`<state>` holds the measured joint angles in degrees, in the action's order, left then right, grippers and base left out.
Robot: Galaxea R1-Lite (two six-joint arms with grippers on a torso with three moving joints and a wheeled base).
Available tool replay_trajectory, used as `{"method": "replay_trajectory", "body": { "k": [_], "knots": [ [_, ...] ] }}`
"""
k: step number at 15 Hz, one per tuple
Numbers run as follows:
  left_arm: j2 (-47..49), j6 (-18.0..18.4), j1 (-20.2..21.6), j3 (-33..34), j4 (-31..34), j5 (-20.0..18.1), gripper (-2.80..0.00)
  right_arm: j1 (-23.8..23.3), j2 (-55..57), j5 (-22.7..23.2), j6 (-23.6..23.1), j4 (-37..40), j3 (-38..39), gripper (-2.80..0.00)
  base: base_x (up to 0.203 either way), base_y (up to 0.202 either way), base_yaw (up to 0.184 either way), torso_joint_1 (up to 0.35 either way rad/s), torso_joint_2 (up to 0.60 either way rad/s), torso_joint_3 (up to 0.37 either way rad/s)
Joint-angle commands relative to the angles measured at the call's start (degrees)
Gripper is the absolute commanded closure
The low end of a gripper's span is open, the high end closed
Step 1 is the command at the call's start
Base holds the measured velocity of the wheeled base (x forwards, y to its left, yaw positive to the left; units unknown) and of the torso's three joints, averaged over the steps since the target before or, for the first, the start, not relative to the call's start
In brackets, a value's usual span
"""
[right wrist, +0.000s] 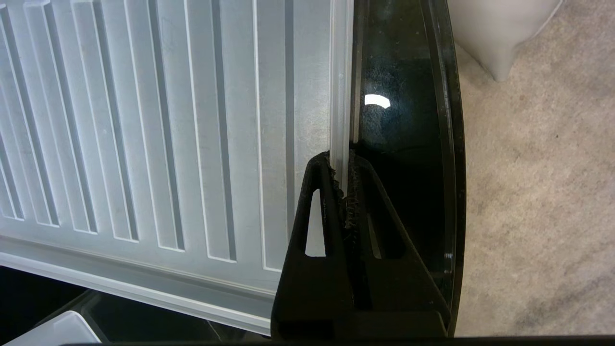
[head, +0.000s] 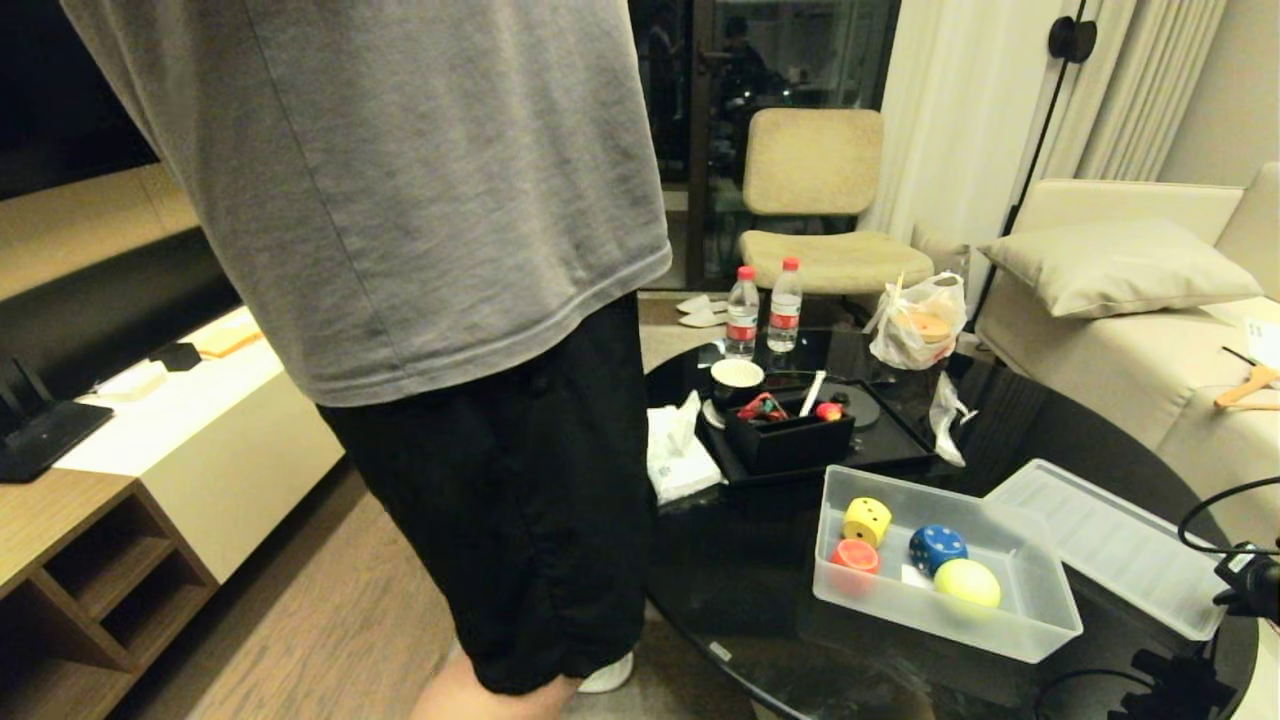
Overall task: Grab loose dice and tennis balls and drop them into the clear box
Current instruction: Open the lid, then find toys out of the box
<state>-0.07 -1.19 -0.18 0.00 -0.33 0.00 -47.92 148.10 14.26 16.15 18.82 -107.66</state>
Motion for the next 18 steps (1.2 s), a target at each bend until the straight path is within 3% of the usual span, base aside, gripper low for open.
{"method": "replay_trajectory", "body": {
  "k": [1,4,5,18],
  "knots": [
    [0.07,-0.04,0.01,0.15,-0.02,0.00,0.00,0.02,-0.01,0.09,0.11,0.07,-0.10,0.00,0.000,0.000,0.000,0.000,0.00,0.000],
    [0.07,-0.04,0.01,0.18,-0.02,0.00,0.00,0.02,-0.10,0.07,0.20,0.16,0.08,0.00,0.000,0.000,0.000,0.000,0.00,0.000],
    [0.07,-0.04,0.01,0.18,-0.02,0.00,0.00,0.02,-0.26,0.13,0.19,0.15,0.12,-2.80,0.000,0.000,0.000,0.000,0.00,0.000],
    [0.07,-0.04,0.01,0.18,-0.02,0.00,0.00,0.01,-10.20,1.01,0.72,1.13,1.64,-2.80,0.000,0.000,0.000,0.000,0.00,0.000]
  ]
}}
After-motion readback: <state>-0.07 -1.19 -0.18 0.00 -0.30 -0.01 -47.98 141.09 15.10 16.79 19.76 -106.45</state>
